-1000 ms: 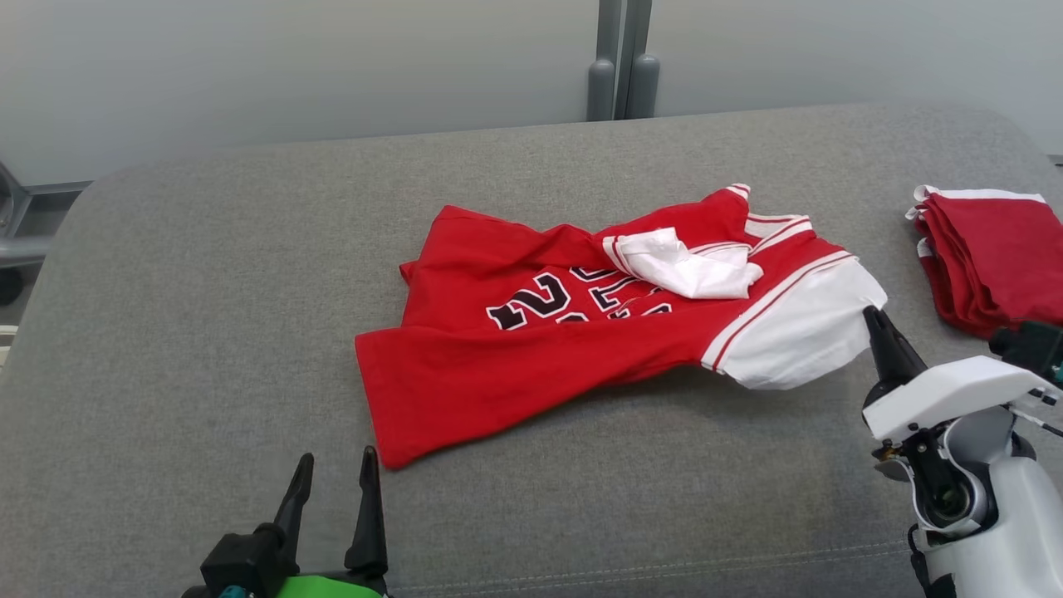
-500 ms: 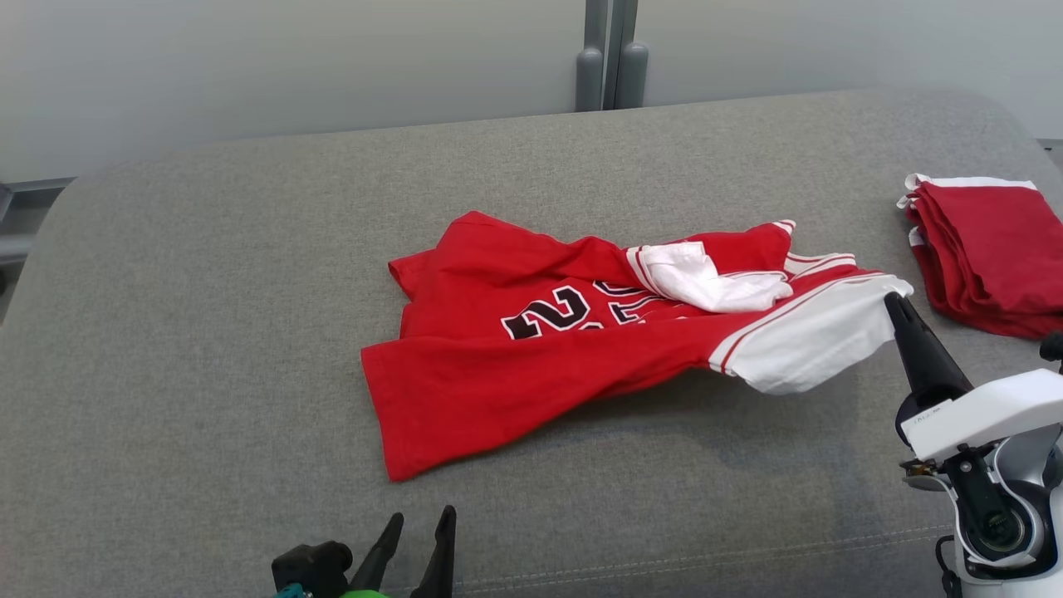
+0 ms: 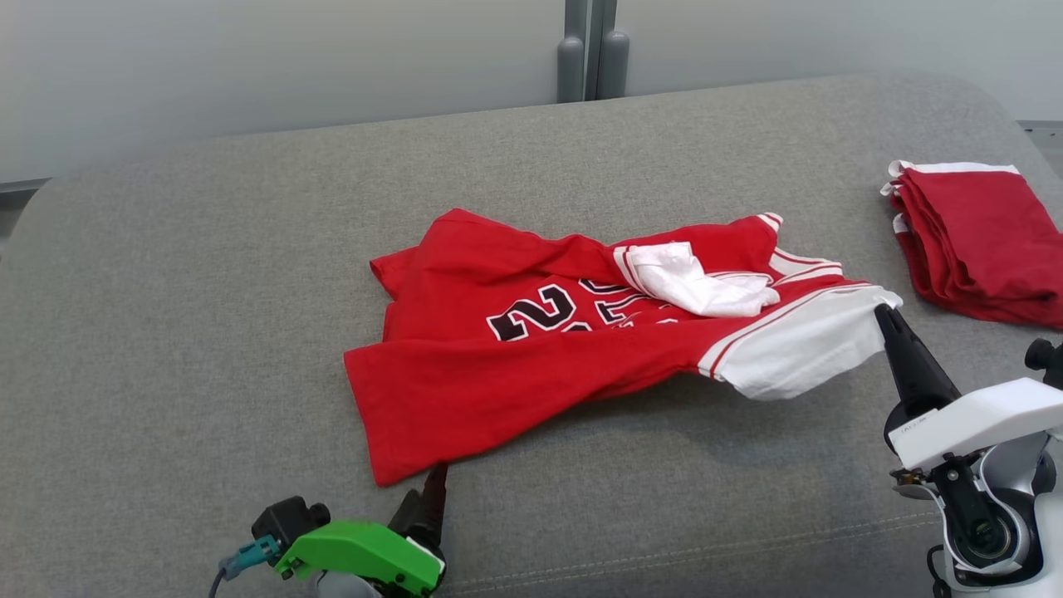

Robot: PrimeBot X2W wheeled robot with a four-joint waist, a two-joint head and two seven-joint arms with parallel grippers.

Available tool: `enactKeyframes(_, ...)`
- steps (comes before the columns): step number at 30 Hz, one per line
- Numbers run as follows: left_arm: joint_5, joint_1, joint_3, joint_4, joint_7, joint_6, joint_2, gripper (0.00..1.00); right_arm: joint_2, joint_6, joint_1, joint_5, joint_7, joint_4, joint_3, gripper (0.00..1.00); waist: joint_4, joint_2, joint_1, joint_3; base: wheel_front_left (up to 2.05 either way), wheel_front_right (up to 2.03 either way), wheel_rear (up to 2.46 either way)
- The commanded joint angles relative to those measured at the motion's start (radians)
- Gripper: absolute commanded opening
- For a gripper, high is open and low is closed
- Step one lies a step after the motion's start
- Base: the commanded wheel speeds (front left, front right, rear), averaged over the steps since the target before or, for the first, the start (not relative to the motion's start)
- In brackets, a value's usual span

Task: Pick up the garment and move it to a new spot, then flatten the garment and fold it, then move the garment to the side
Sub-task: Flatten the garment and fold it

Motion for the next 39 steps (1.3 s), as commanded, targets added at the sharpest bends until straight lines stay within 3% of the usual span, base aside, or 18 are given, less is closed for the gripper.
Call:
enactKeyframes(1,-0.029,-0.027,-0.004,0.021,-0.013,0.010,0.003,1.00,-0.002,0.000,-0.005,-0.004,-0.007,0.001,0.001,0.00,-0.007,-0.0001,0.0000,0.005,0.00,0.00,0.00)
enactKeyframes(11,-0.208,-0.140,-0.020,0.194,-0.106,-0.014,0.003,1.00,-0.002,0.000,-0.017,-0.007,-0.019,0.006,0.009,0.00,-0.026,-0.0001,0.0000,0.022,0.00,0.00,0.00)
enactKeyframes(12,-0.212,-0.148,-0.027,0.205,-0.113,-0.019,0.003,0.93,-0.002,0.000,-0.017,-0.007,-0.020,0.007,0.009,0.00,-0.026,-0.0001,0.0000,0.023,0.00,0.00,0.00)
enactKeyframes(15,-0.227,-0.168,-0.045,0.233,-0.133,-0.033,0.003,0.49,-0.002,0.000,-0.018,-0.006,-0.022,0.009,0.008,0.00,-0.024,-0.0001,0.0000,0.024,0.00,0.00,0.00)
enactKeyframes(17,-0.240,-0.181,-0.043,0.245,-0.149,-0.043,0.003,0.41,-0.002,0.000,-0.017,-0.004,-0.024,0.012,0.008,0.00,-0.022,-0.0001,0.0000,0.024,0.00,0.00,0.00)
enactKeyframes(23,-0.248,-0.207,-0.030,0.292,-0.179,-0.059,0.003,0.00,-0.002,0.000,-0.020,-0.006,-0.032,0.019,0.018,0.00,-0.017,-0.0001,0.0000,0.024,0.00,0.00,0.00)
enactKeyframes(29,-0.153,-0.245,0.046,0.261,-0.186,-0.074,0.007,0.00,-0.002,0.000,-0.027,-0.007,-0.049,0.006,0.026,0.00,-0.011,-0.0001,0.0000,0.020,0.00,0.00,0.00)
enactKeyframes(34,-0.023,-0.247,0.144,0.139,-0.187,-0.080,0.006,0.00,-0.002,0.000,-0.046,-0.027,-0.051,-0.018,0.021,0.00,-0.008,-0.0001,0.0000,0.002,0.00,0.00,0.00)
enactKeyframes(39,0.081,-0.248,0.180,0.002,-0.186,-0.074,0.010,0.00,-0.002,0.000,-0.086,-0.048,-0.035,-0.059,0.019,0.00,-0.010,-0.0001,0.0000,-0.030,0.00,0.00,0.00)
